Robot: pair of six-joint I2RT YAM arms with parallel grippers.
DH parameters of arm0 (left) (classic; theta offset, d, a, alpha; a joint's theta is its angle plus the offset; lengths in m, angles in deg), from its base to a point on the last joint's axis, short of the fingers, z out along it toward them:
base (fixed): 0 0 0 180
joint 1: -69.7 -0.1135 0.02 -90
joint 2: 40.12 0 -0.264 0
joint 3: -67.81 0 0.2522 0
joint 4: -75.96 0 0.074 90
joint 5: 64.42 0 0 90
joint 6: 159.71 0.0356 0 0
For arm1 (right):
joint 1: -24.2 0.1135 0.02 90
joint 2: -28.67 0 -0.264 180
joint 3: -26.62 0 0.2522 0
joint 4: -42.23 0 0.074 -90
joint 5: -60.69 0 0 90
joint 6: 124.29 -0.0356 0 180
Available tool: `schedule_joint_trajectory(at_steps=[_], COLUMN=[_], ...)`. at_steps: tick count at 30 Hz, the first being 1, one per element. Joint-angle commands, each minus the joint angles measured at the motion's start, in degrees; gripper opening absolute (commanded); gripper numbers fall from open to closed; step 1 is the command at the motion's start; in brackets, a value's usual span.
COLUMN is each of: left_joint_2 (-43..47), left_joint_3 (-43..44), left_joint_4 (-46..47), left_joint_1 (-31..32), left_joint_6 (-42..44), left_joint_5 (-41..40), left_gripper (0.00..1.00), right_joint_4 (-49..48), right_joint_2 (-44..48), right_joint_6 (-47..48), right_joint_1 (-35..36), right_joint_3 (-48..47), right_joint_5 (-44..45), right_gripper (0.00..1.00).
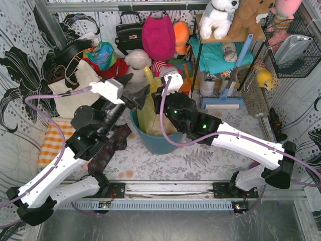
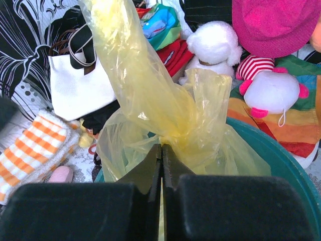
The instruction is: Tie the trash bag
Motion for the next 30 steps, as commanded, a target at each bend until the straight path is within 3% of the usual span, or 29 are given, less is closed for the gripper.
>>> schedule_joint_trajectory(at_steps=[1,6,9,12,15,18,23,30], left_joint_2=[2.71,1.26,0.25,-1.46,-4.82,-8.88,-13.56,-16.21], left_joint_3=[2.62,6.18,6.34,6.67,6.90,6.65,4.15,2.40], left_joint_4=[0.38,-6.27,-9.70,-12.51,-12.76,-9.62,0.52,7.51], left_joint_1=[-0.30,-1.54,-6.92,-17.58,-28.29,-34.46,-37.19,-37.18], left_joint_6=[-0.73,-3.53,-8.74,-15.81,-21.48,-25.93,-32.39,-36.06], left_joint_5=[-12.12,-17.04,-12.71,0.48,20.46,38.55,59.00,71.40], left_gripper=[0.76,0.77,0.76,0.76,0.73,0.68,0.66,0.63], right_joint_4=[-2.51,-1.37,-0.54,0.01,0.41,0.69,1.11,1.88], right_joint_2=[1.13,2.07,2.24,2.80,3.38,3.86,3.83,4.11], right_joint_6=[-1.87,-2.63,-3.07,-3.31,-3.69,-3.91,-4.31,-5.15], right_joint_1=[0.36,0.42,0.50,0.51,0.47,0.49,0.52,0.58], right_joint_3=[1.55,2.06,2.13,2.45,2.60,2.55,2.37,2.35], right_joint_5=[1.63,0.69,0.39,0.43,0.30,0.20,-0.59,-1.47], right_gripper=[0.00,0.00,0.00,0.00,0.00,0.00,0.00,0.00])
